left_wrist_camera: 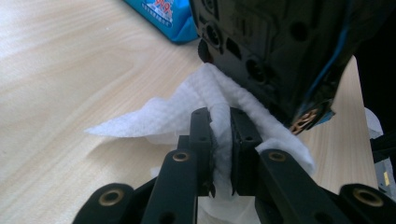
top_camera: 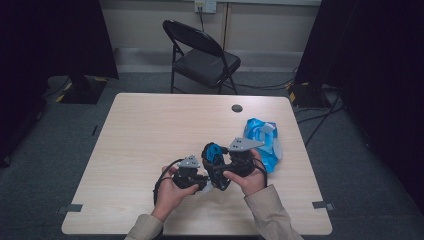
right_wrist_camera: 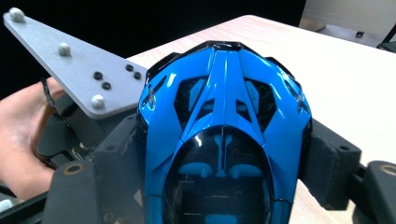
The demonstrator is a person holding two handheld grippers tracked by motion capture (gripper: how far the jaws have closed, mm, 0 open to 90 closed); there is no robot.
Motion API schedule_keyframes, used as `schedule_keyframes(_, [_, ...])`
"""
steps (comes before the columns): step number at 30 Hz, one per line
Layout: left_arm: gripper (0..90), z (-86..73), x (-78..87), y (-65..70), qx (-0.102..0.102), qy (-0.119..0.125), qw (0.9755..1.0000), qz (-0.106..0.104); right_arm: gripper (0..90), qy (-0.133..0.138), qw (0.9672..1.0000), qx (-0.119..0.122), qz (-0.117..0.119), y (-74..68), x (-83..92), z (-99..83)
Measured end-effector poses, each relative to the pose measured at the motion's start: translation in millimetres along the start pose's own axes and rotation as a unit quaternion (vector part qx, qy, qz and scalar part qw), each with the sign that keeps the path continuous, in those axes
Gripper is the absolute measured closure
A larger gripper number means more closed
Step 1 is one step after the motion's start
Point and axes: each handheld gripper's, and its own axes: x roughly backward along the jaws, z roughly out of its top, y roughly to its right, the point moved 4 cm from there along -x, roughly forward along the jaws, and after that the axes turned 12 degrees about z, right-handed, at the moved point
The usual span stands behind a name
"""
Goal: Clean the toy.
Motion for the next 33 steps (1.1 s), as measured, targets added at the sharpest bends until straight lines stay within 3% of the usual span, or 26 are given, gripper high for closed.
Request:
schedule_keyframes(6, [81.4, 3.9, 11.8, -14.3, 0.009, 0.007, 0.9998, 0.017, 25.0, 0.000, 1.0000, 0.000, 0.000, 0.9, 0.8, -0.9])
schedule_keyframes(12, [81.3, 28.8, 41.3, -32.6, 0.016, 0.044, 0.9981, 0.041, 25.0, -0.005, 1.0000, -0.001, 0.002, 1.5, -0.7, -3.0])
schedule_keyframes(20, [81.4, 57.9, 65.5, -44.1, 0.015, 0.077, 0.9951, 0.060, 25.0, -0.010, 0.9999, 0.000, 0.006, -0.3, -4.0, -5.6])
schedule_keyframes(25, [81.5, 65.7, 65.0, -41.8, 0.016, 0.084, 0.9950, 0.051, 25.0, -0.016, 0.9998, 0.001, 0.010, -2.5, -8.5, -7.7])
schedule_keyframes(33, [81.7, 62.1, 52.9, -34.2, 0.010, 0.074, 0.9963, 0.043, 25.0, -0.020, 0.9997, 0.003, 0.014, -4.2, -11.6, -9.4])
